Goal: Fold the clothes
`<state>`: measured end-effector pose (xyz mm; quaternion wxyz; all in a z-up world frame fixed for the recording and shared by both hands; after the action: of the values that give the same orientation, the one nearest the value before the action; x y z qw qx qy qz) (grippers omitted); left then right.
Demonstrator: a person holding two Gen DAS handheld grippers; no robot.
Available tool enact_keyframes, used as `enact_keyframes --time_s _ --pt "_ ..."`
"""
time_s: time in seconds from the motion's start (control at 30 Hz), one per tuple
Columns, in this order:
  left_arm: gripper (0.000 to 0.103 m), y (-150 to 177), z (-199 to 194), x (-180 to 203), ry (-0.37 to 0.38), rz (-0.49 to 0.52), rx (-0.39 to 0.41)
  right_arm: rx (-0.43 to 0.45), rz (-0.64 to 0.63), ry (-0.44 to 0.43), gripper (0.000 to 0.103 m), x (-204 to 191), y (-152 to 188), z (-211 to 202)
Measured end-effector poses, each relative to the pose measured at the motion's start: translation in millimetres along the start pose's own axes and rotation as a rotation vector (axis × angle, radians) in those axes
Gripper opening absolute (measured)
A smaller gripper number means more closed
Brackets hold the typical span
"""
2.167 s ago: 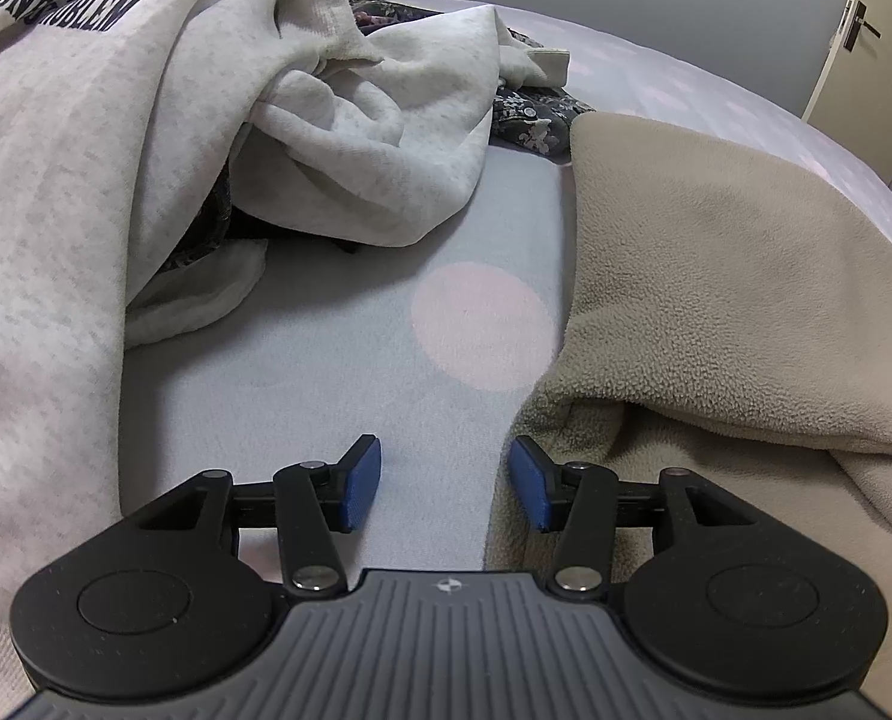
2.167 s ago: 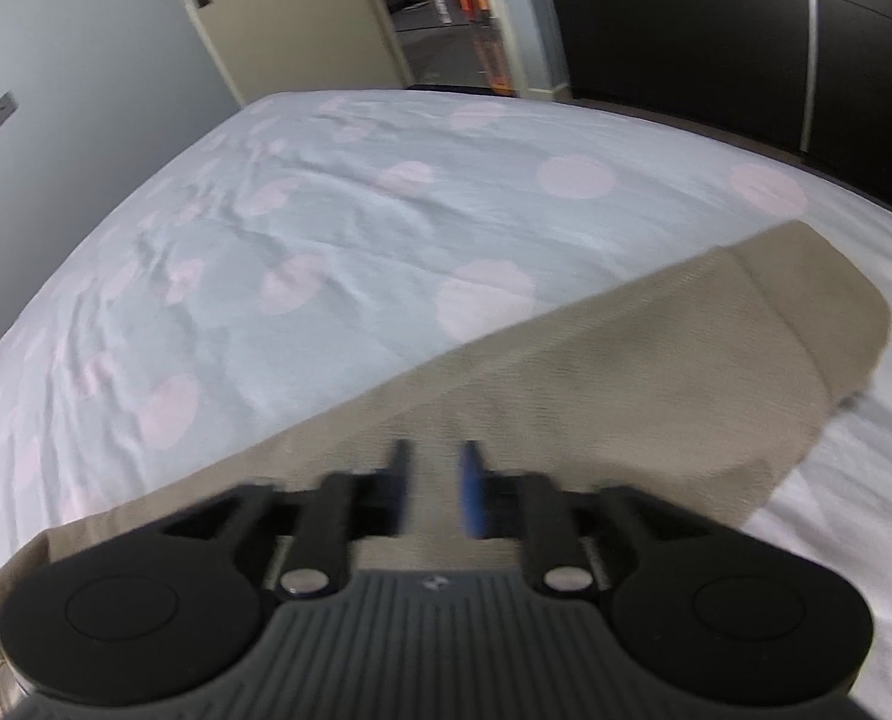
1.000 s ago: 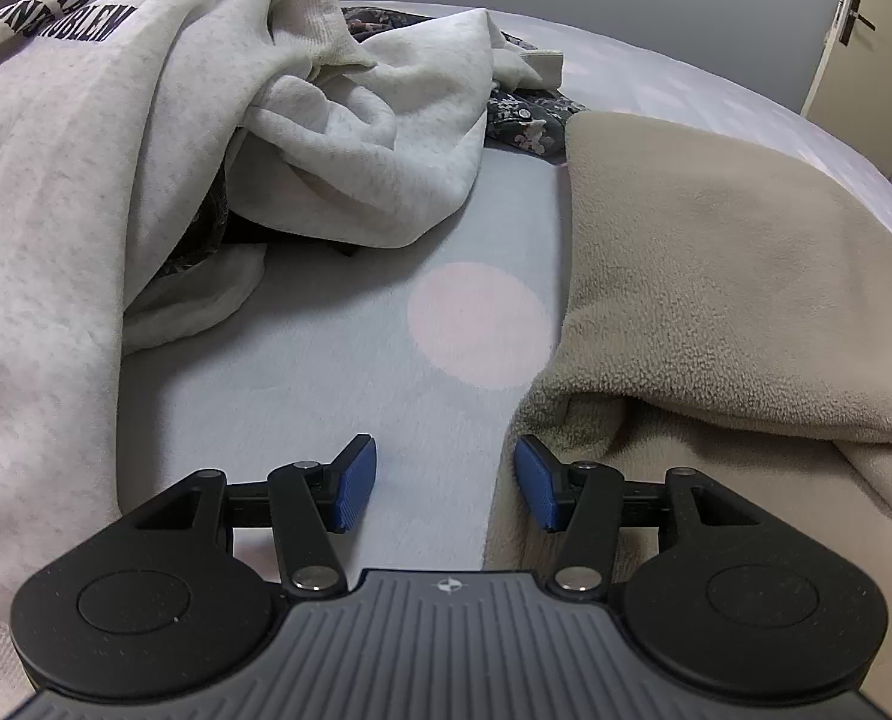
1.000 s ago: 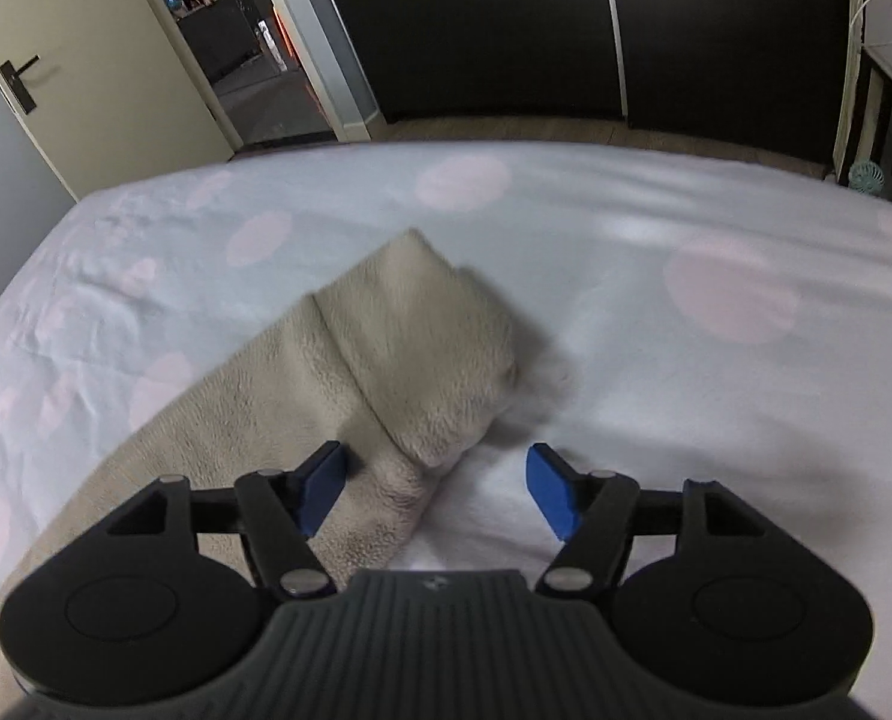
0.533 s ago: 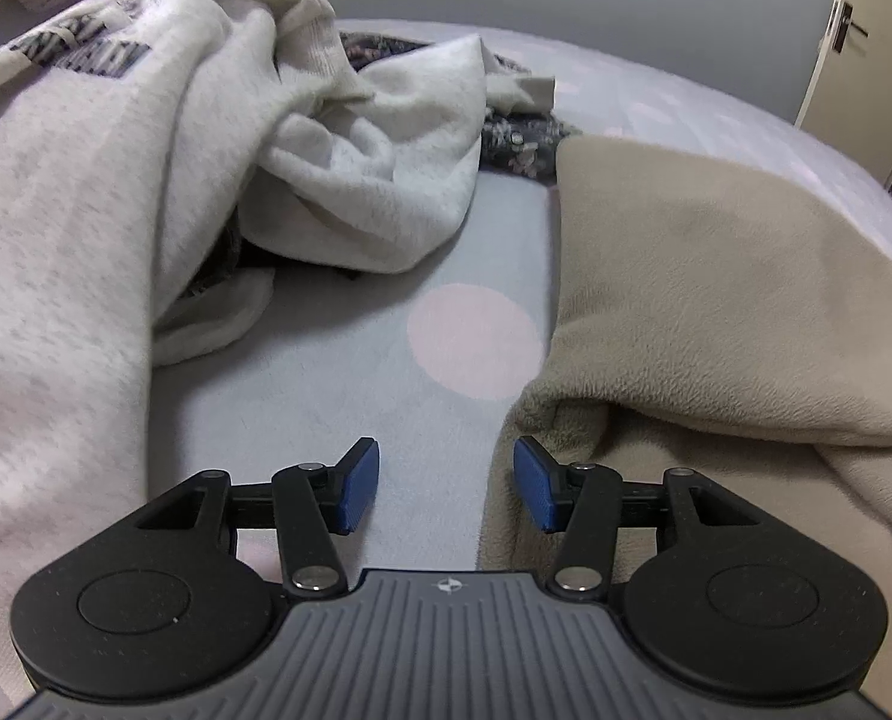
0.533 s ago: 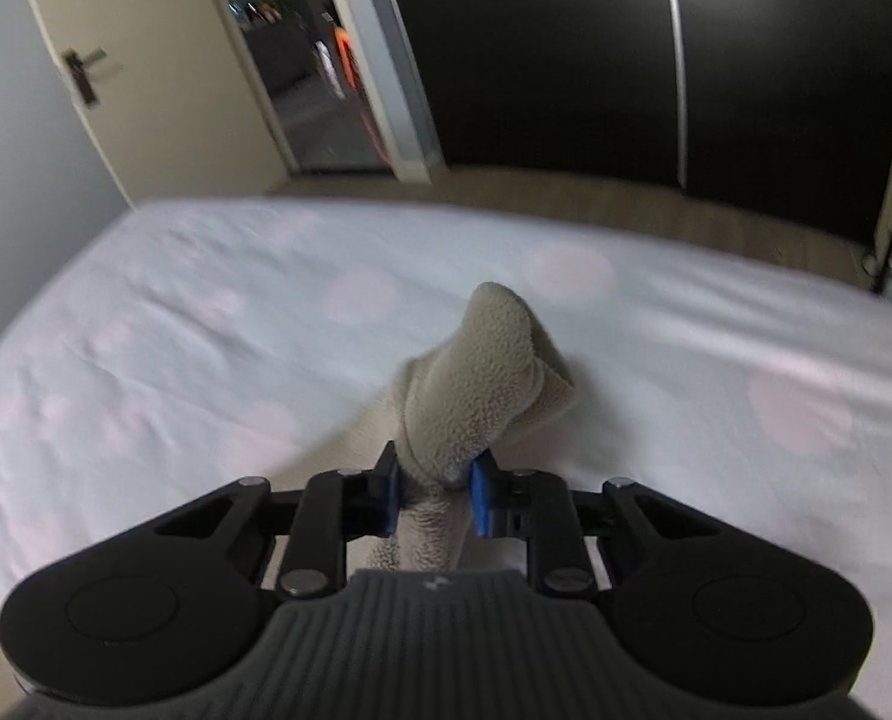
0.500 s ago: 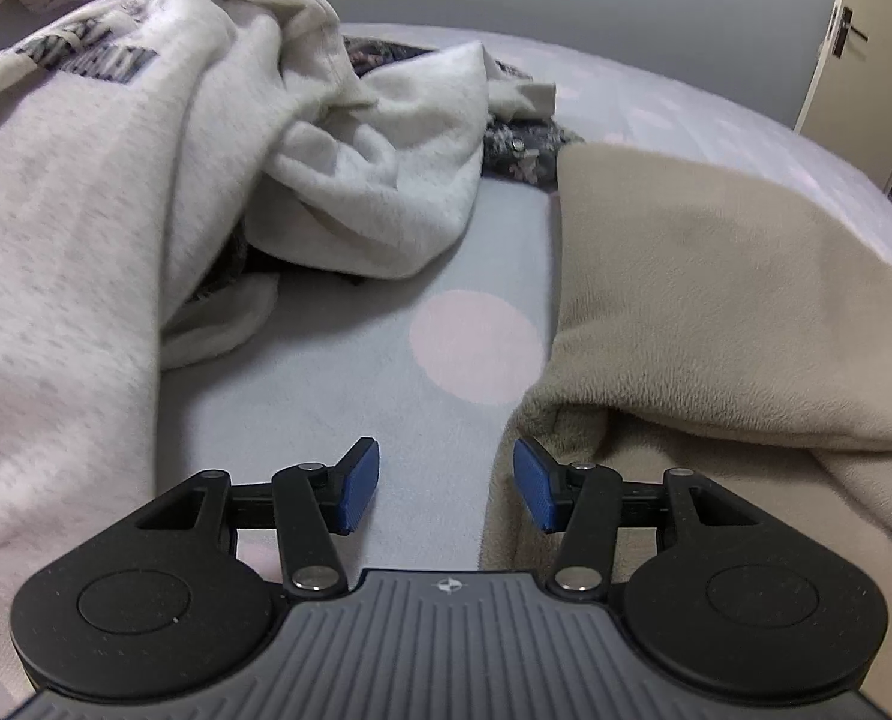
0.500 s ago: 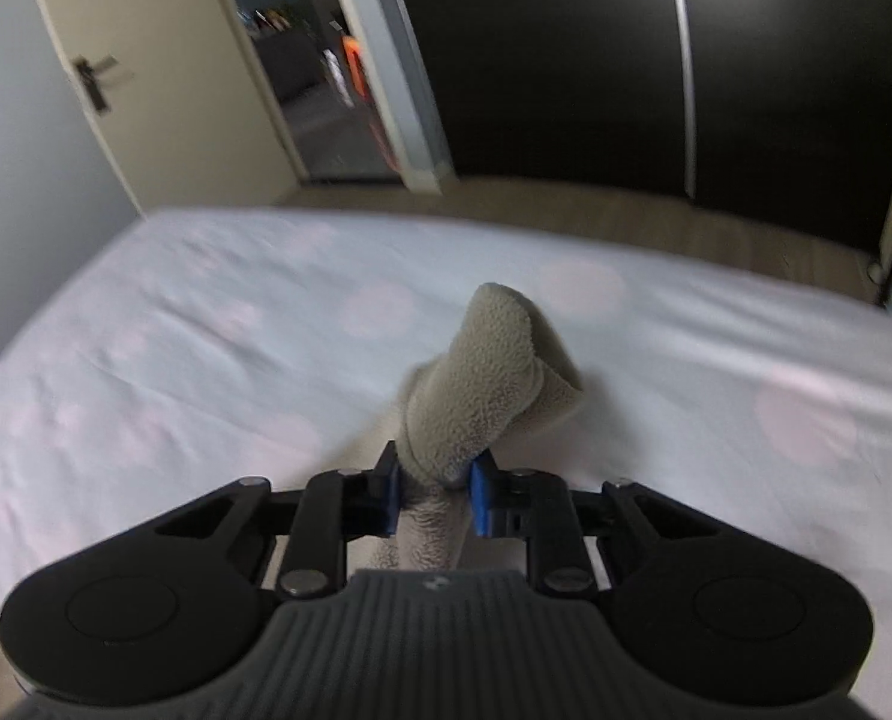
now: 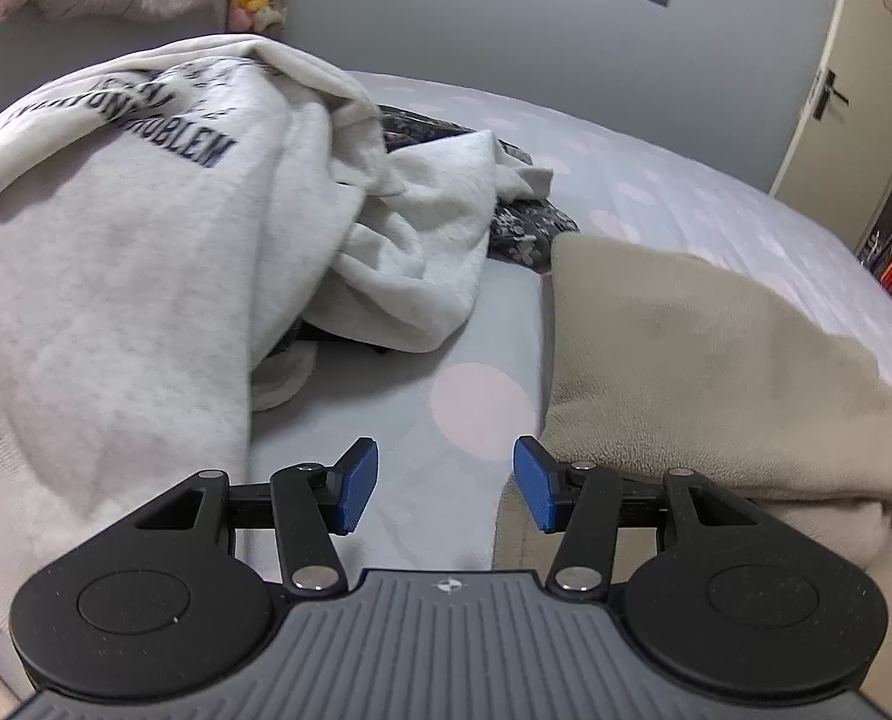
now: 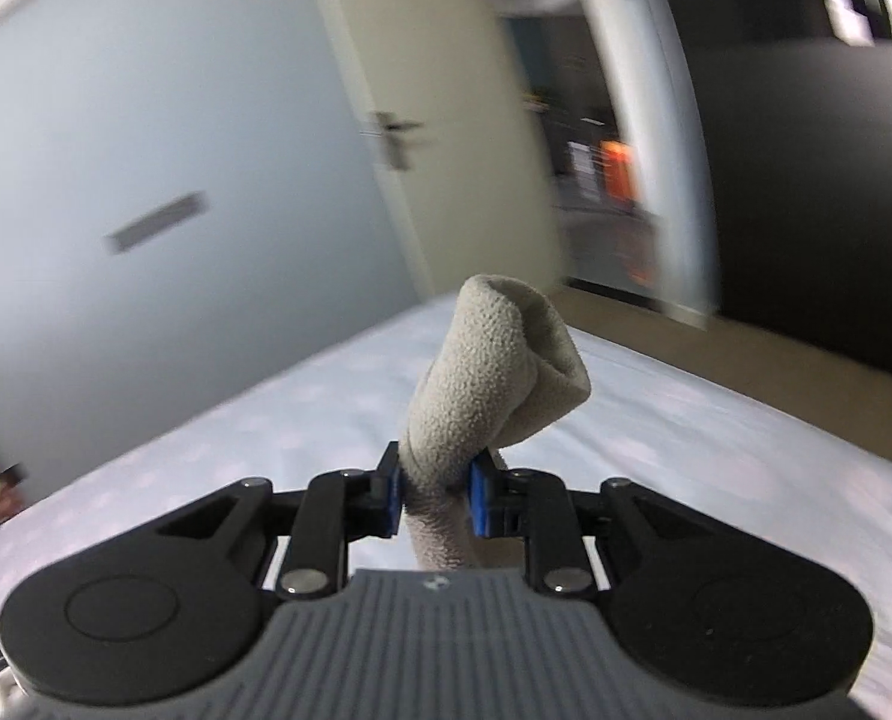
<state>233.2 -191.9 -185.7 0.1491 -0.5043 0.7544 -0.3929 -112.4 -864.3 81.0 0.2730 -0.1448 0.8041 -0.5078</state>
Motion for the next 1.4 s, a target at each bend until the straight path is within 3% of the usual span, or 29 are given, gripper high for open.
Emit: enact_keyframes --time_s 0.13,0.37,0.57,0.8,0.97,1.17,1.4 --pt "0.048 -5 -16 -10 -0.001 -0.012 0.040 0.009 -0.076 -0.113 0.024 -92 -4 -15" --pt "0.048 -10 -32 -28 0.013 -0.055 0.071 -0.001 -0.158 -0.255 0.024 -215 11 -42" --pt "0.048 -13 -37 -34 0.023 -0.082 0.088 -0.077 -0.256 -0.357 0.024 -285 71 -45" --pt "0.048 -5 -29 -28 0.030 -0.070 0.061 -0.085 -0.434 -0.443 0.024 -343 181 -50" --pt "0.048 0 -21 -24 0.028 -0.062 0.039 -0.182 -0.522 -0.501 0.024 -372 275 -38" --pt "0.048 -3 -11 -25 0.025 -0.057 0.025 -0.324 -0.591 -0.526 0.025 -380 377 -31" --pt "0.048 -8 -7 -24 0.036 -0.064 0.023 -0.408 -0.676 -0.554 0.035 -393 429 -30"
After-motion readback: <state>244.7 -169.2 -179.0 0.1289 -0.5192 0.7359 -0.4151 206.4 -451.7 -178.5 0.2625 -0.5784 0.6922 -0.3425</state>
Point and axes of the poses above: each gripper's, at about its wrist camera, not at the fingertips, and z roughly the way its jaws point, x to its right, y to its underside, the point moved 8 cm from there along z, roughly the way its jaws point, and after that the axes turned 3 degrees about x, right-handed, at the moved point
